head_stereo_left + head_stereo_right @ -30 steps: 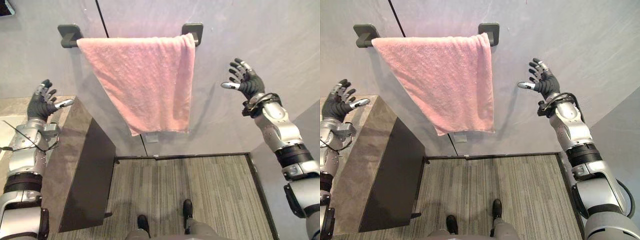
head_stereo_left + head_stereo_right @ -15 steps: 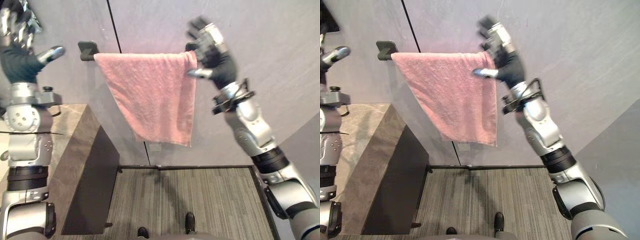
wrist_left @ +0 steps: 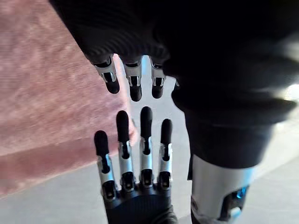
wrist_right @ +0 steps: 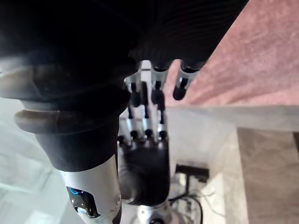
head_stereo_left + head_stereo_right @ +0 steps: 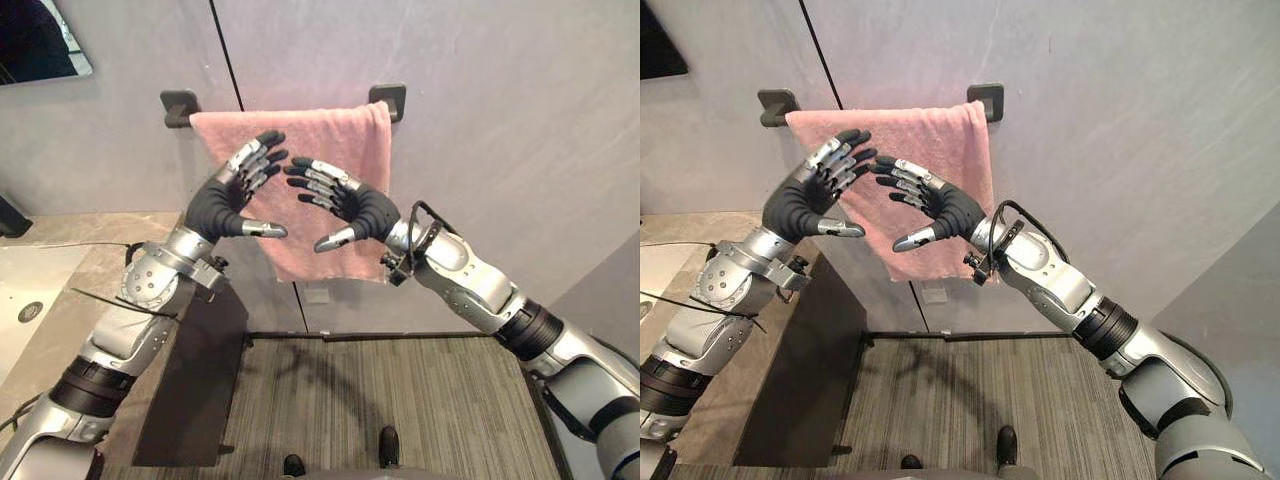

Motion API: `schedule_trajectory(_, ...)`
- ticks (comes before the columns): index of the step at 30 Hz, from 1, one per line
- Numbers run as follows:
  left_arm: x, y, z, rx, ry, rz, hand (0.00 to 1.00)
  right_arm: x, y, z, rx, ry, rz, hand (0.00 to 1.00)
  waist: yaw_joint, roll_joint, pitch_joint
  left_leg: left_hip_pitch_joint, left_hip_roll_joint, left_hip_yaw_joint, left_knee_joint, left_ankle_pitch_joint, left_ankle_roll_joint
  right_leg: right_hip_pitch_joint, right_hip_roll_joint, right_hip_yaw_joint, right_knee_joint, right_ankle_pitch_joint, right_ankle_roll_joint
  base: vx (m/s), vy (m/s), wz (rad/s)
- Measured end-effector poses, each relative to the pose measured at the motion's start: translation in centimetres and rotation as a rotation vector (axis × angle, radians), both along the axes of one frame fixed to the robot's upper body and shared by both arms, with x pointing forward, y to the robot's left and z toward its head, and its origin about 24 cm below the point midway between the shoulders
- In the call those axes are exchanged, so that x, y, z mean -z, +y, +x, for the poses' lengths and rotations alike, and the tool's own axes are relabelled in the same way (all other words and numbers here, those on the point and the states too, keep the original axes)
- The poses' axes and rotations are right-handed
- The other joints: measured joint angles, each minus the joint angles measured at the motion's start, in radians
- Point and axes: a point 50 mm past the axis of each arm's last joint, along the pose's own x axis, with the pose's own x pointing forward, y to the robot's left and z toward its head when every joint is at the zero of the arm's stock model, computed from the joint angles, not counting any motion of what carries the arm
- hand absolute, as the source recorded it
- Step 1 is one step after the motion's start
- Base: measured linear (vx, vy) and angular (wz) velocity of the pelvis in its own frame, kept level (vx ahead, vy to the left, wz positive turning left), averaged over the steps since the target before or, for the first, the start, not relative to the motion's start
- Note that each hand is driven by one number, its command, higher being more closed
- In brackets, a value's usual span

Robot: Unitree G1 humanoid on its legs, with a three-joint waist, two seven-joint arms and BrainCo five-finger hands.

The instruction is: Organize washtable

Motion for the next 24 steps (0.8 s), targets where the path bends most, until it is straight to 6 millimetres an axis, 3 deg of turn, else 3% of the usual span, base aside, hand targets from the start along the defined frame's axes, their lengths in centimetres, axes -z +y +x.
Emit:
schedule_trajectory(3,1.6,0.9,0.9,-0.048,0.079,0.021,0.0,-0.1,0.0,0.6,0.016,0.002,-0.016,0.0,0.0,-0.003,0.004,-0.029,-0.002,0.002,0.0,0.004,0.004,-0.032,-0.001,0.004,0.001,0.011,0.004,0.02,0.021,-0.02)
schedule_trajectory(5,1.7,1.4,1.6,-0.077,0.091,0.034,0.0,-0.1,-0.2,0.9,0.031,0.005,-0.024,0.0,0.001,-0.009,0.016,-0.033,-0.002,0.002,0.001,0.004,0.005,-0.037,0.001,0.006,0.004,0.019,-0.007,0.06,0.049,-0.04)
schedule_trajectory(10,-1.6,2.1,4.5,-0.143,0.014,0.048,0.0,-1.0,0.4,2.0,0.055,-0.009,-0.025,0.0,-0.003,-0.029,0.076,-0.061,-0.004,0.003,0.006,0.005,0.006,-0.066,0.0,0.014,0.004,0.025,-0.009,0.02,0.042,-0.01)
schedule_trajectory(19,-5.9,2.6,7.2,-0.236,-0.075,0.006,0.0,-3.6,0.4,4.5,0.171,-0.037,0.032,0.0,-0.025,-0.028,0.156,-0.096,-0.012,-0.001,0.008,0.01,0.014,-0.098,-0.001,0.015,0.004,0.032,-0.007,0.03,0.042,0.01)
schedule_trajectory(24,-6.6,2.8,7.9,-0.27,-0.082,-0.025,0.0,-3.7,-0.1,5.5,0.243,-0.025,0.045,0.0,-0.027,-0.027,0.175,-0.096,-0.012,-0.001,0.008,0.01,0.014,-0.098,-0.001,0.015,0.004,0.033,-0.008,0.02,0.038,0.0)
